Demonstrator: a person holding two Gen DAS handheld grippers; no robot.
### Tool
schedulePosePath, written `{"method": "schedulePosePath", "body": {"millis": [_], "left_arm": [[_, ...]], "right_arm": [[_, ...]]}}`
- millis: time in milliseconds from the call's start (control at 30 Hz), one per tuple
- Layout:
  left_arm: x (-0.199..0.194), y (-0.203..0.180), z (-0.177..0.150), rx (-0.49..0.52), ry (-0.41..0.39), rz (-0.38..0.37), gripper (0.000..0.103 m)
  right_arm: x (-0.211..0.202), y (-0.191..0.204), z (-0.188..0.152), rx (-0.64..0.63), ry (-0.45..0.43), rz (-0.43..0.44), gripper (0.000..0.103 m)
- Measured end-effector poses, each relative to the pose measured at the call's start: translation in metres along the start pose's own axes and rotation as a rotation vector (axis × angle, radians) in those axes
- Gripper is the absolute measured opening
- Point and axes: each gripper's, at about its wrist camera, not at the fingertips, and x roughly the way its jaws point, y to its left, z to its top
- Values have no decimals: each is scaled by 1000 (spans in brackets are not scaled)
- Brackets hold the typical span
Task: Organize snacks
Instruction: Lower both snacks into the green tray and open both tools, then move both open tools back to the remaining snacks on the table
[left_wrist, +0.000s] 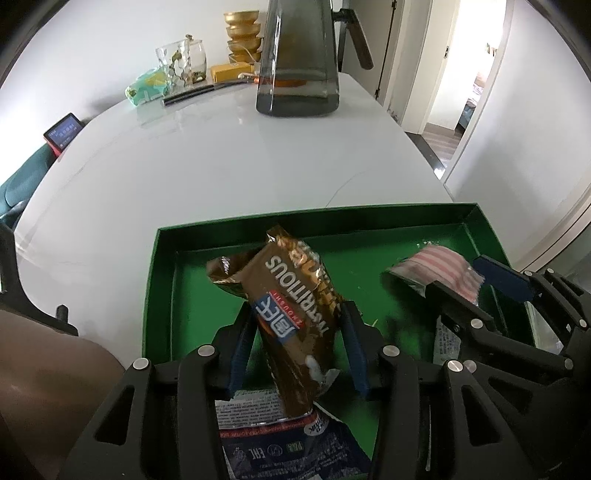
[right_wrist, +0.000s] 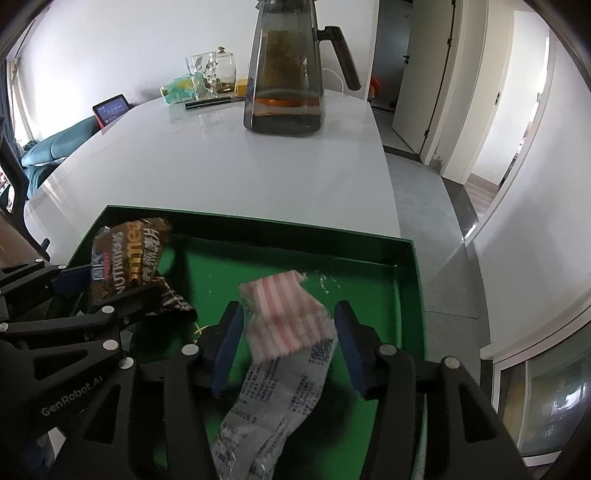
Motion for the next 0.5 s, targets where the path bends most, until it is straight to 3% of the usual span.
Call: {"method": "schedulePosePath", "body": {"millis": [500], "left_arm": [[-32, 3, 1, 12, -86, 11, 50]], "right_arm": [[-32, 4, -1, 12, -44, -16, 93]]}}
